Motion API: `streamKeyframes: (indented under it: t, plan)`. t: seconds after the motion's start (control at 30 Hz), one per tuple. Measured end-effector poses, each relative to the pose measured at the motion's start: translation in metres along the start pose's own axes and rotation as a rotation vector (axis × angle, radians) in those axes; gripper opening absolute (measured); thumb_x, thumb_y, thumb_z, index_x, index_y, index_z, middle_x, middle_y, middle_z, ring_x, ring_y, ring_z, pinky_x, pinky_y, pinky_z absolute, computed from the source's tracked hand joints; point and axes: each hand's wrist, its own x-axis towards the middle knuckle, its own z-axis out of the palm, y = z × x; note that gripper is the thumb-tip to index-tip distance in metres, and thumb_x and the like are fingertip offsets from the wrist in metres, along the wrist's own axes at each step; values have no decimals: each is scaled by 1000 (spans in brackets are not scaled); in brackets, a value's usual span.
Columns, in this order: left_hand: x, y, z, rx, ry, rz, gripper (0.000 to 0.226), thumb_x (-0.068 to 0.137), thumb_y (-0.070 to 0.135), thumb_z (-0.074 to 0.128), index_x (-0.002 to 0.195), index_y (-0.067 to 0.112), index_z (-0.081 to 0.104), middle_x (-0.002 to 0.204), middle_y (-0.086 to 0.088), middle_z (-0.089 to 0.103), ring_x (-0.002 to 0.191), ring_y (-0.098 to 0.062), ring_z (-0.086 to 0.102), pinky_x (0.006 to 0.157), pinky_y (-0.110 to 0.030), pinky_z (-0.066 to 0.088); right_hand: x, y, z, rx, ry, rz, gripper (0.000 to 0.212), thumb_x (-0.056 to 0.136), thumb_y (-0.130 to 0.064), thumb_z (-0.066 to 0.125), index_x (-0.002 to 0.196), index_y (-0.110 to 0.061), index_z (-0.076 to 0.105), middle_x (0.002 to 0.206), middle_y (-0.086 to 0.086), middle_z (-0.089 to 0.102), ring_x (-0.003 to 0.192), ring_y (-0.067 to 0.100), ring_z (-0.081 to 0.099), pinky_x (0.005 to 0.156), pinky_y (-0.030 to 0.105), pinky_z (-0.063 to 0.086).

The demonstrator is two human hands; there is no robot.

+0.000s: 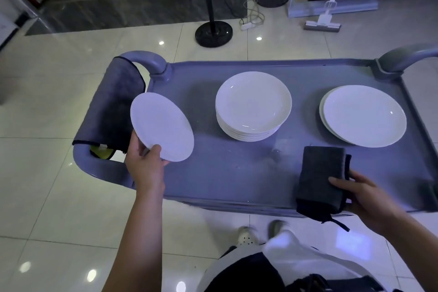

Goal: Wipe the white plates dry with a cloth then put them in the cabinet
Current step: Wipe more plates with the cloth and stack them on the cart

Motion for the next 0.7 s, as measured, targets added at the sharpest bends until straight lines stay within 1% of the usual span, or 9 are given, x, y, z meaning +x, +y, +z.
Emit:
streamKeyframes:
  t: [0.13, 0.23, 0.3, 0.37, 0.43, 0.5, 0.57, 0.63, 0.7]
  plan:
    - [-5, 3, 0, 160, 7, 150, 72, 77, -1, 52, 134, 41, 63, 130, 14, 68, 126, -15, 60, 95, -54, 57, -8, -17, 19, -46, -23, -98, 30, 96, -6, 60, 121, -20, 68, 114, 3, 75, 102, 27, 70, 63, 39, 60]
    - [-11, 9, 0, 205, 22, 217, 73, 79, -4, 50, 138, 38, 60, 133, 13, 66, 128, -13, 58, 103, -52, 53, -15, -33, 32, -73, -11, -187, 29, 96, -5, 60, 118, -22, 69, 109, -2, 76, 97, 21, 73, 60, 36, 60]
    - [-15, 17, 1, 168, 1, 246, 73, 82, -7, 49, 140, 37, 59, 134, 13, 66, 129, -11, 57, 104, -52, 53, -21, -47, 41, -70, 4, -266, 29, 97, -4, 58, 115, -24, 69, 104, -7, 77, 93, 15, 73, 58, 32, 60]
    - [-20, 30, 4, 73, -41, 232, 71, 87, -9, 51, 140, 37, 59, 133, 13, 66, 127, -10, 59, 97, -52, 57, -28, -66, 50, -76, 16, -355, 28, 98, -4, 57, 112, -24, 69, 101, -10, 77, 92, 12, 73, 60, 31, 62]
    - [-29, 48, 10, -32, -143, 209, 68, 91, -12, 52, 140, 34, 59, 133, 12, 66, 126, -10, 60, 90, -50, 60, -34, -88, 59, -98, 36, -458, 27, 99, -4, 57, 106, -27, 70, 98, -12, 77, 95, 13, 73, 70, 34, 64]
    - [-39, 60, 22, -126, -289, 178, 67, 94, -15, 51, 143, 30, 57, 138, 8, 64, 129, -14, 59, 86, -52, 60, -40, -112, 70, -110, 54, -554, 27, 98, -6, 59, 99, -29, 73, 98, -11, 77, 97, 15, 73, 82, 45, 62]
    - [-49, 67, 37, -229, -425, 105, 66, 93, -17, 50, 142, 26, 57, 138, 2, 63, 129, -21, 59, 85, -54, 60, -48, -140, 81, -100, 72, -651, 31, 98, -8, 62, 92, -36, 76, 99, -10, 77, 100, 18, 72, 90, 55, 57]
    - [-63, 72, 57, -292, -535, 38, 64, 89, -13, 56, 137, 28, 62, 134, -1, 66, 123, -25, 63, 81, -51, 60, -58, -169, 92, -92, 82, -775, 33, 96, -10, 63, 90, -40, 76, 100, -9, 77, 102, 22, 72, 90, 59, 56]
    - [-77, 77, 76, -307, -607, 17, 60, 83, -5, 59, 131, 30, 66, 132, -5, 68, 118, -27, 65, 79, -51, 60, -62, -194, 102, -66, 82, -880, 27, 92, -11, 63, 90, -35, 75, 99, -3, 76, 100, 27, 71, 88, 61, 57]
